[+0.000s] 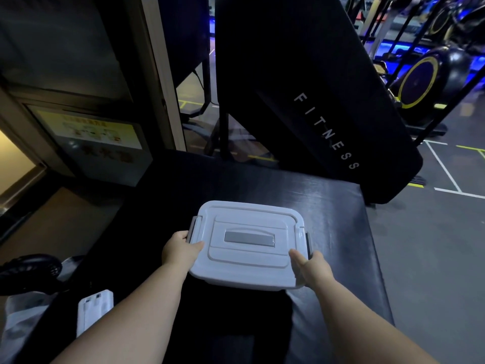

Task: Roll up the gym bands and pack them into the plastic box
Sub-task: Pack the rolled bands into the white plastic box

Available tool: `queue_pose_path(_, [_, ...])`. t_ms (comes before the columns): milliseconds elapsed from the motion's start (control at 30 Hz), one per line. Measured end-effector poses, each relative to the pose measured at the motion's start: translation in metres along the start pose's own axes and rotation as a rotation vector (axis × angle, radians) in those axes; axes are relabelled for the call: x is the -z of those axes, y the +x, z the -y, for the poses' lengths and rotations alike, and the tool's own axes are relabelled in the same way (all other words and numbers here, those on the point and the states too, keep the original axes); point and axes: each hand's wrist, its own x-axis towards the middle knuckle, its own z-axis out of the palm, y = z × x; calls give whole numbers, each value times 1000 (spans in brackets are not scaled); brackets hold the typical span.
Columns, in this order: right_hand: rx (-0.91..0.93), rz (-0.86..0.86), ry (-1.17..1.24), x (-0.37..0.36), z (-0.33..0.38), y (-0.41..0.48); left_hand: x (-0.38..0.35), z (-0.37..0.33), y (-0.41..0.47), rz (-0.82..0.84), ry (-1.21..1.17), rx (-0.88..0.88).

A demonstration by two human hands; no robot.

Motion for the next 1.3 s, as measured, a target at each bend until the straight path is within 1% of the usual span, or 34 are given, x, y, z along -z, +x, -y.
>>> queue_pose_path(133, [19, 12, 28, 1, 1, -3, 0, -4, -3, -7, 45, -7])
queue_pose_path(267, [28, 1, 41, 0, 1, -3, -1, -7, -8, -39, 161, -48])
queue_pose_path(433, [7, 1, 26, 0, 2, -4, -5, -1, -12, -41, 214, -110])
queue_pose_path(700, [39, -13, 37, -1, 3, -9, -8, 5, -15, 8, 129, -90])
queue_pose_path(1100, [114, -105, -185, 1, 8, -15, -7, 9, -17, 36, 38, -101])
queue_pose_path(1200, [115, -107, -178, 1, 7, -16, -7, 10, -19, 46, 6, -90])
queue_pose_path(1300, [130, -110, -138, 0, 6, -22, -9, 15, -23, 71, -76, -69])
